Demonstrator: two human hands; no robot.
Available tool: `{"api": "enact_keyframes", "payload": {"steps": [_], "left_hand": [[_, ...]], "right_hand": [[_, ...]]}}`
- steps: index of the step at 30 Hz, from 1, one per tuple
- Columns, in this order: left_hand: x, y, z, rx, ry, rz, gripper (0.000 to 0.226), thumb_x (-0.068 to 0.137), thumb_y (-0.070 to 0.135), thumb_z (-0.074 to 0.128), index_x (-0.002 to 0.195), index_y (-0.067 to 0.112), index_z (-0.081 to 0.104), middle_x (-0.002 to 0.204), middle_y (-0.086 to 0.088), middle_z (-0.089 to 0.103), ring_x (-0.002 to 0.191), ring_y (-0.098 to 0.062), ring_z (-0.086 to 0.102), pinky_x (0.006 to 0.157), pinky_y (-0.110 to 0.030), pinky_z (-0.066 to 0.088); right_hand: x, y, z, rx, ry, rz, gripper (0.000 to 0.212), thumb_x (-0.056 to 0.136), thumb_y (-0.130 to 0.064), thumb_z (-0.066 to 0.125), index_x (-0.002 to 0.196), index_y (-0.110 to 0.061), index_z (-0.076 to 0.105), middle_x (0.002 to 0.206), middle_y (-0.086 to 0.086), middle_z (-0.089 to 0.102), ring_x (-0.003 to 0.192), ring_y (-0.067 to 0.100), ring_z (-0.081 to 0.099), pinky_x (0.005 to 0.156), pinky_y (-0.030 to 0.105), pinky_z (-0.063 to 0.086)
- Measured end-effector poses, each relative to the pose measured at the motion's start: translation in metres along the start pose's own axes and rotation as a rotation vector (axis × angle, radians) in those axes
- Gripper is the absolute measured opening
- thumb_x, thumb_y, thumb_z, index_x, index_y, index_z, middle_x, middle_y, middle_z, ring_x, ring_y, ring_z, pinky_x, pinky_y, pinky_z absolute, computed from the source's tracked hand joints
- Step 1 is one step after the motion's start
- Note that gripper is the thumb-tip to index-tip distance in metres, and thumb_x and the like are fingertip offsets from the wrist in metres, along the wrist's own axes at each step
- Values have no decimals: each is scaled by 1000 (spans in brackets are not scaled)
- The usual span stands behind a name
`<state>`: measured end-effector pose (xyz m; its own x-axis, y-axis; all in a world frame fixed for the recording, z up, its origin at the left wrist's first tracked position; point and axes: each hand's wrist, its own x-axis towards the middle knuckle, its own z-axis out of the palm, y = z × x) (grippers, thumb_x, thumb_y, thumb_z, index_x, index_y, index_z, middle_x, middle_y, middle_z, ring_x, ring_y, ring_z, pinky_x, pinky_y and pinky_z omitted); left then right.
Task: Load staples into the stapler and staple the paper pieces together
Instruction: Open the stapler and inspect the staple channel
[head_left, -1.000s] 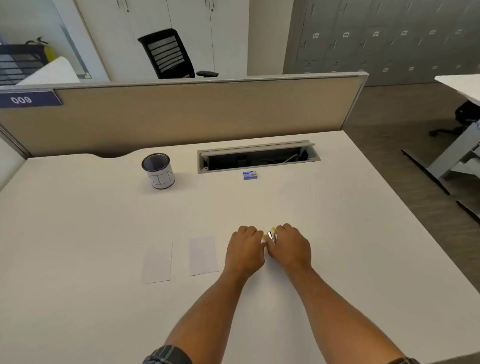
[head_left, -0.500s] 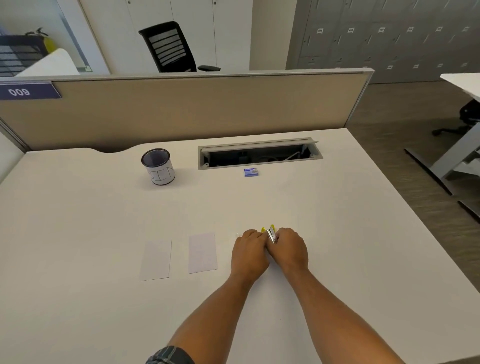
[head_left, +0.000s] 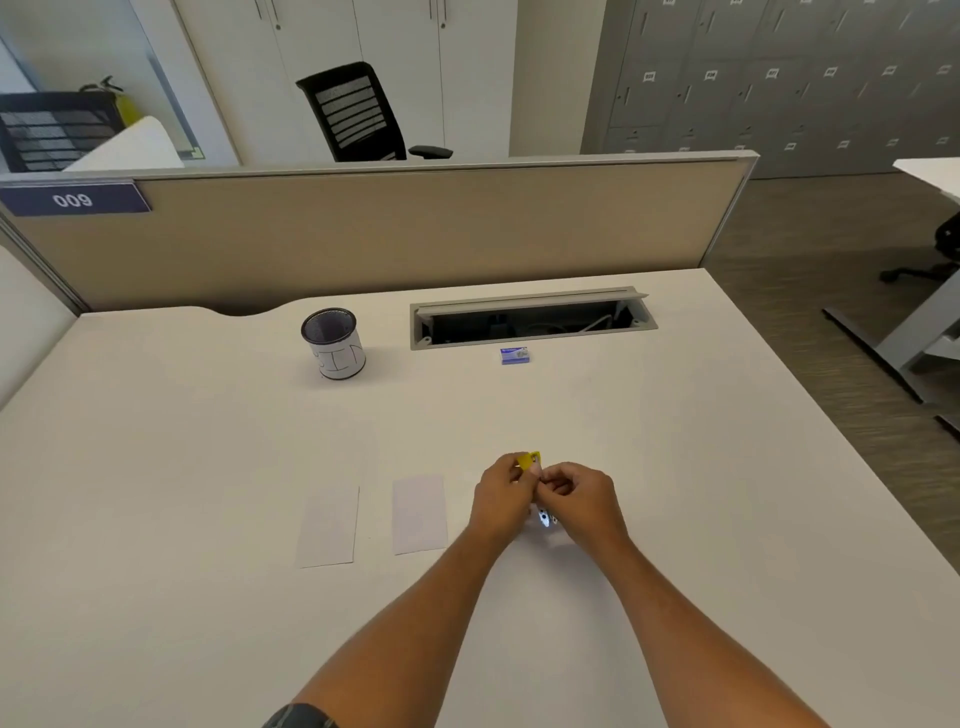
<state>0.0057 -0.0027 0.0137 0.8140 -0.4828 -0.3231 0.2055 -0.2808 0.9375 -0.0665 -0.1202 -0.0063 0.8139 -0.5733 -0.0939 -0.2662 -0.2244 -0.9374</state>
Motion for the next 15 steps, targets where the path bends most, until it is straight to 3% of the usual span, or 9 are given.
{"api": "enact_keyframes", "payload": {"steps": [2, 4, 6, 8, 12, 15], "left_hand": [[-1, -1, -9, -140, -62, -36, 23, 99, 22, 63, 120, 13, 67, 104, -11, 75, 92, -30, 74, 74, -39, 62], [-3, -3, -18, -186, -82, -46, 23, 95, 18, 70, 117, 11, 68, 101, -11, 75, 79, -23, 73, 62, -30, 58], [-6, -5, -26, -202, -78, -39, 26, 90, 14, 76, 114, 7, 70, 98, -11, 73, 72, -15, 69, 57, -24, 52], [-8, -7, -32, -212, -63, -18, 29, 84, 10, 81, 111, 4, 71, 101, -16, 74, 76, -16, 70, 61, -22, 54], [-10, -11, -39, -192, -16, 18, 30, 78, 8, 86, 105, 6, 73, 103, -16, 76, 90, -28, 75, 72, -27, 58], [-10, -10, -36, -196, 32, 29, 30, 74, 10, 88, 101, 11, 74, 100, -9, 77, 93, -30, 75, 81, -36, 61]], "right_hand": [[-4, -1, 0, 54, -53, -9, 21, 78, -42, 78, 81, -21, 78, 75, 2, 77, 73, 20, 75, 71, 34, 62], [-7, -1, 0, 87, -97, -14, 29, 73, -46, 79, 85, -19, 79, 78, 4, 78, 79, 25, 75, 74, 35, 62], [-8, -1, 1, 102, -162, -19, 25, 75, -42, 82, 88, -21, 80, 82, 3, 79, 81, 24, 76, 74, 29, 61], [-8, -1, 2, 93, -220, -22, 12, 80, -28, 83, 91, -22, 81, 84, 2, 79, 83, 21, 77, 76, 26, 59], [-5, -4, 4, 29, -267, -33, 9, 82, -17, 80, 91, -20, 80, 84, 3, 79, 83, 22, 77, 81, 35, 61], [-6, -8, 9, -15, -220, -72, 10, 81, -20, 79, 87, -27, 78, 79, -3, 78, 71, 10, 72, 68, 25, 57]]}}
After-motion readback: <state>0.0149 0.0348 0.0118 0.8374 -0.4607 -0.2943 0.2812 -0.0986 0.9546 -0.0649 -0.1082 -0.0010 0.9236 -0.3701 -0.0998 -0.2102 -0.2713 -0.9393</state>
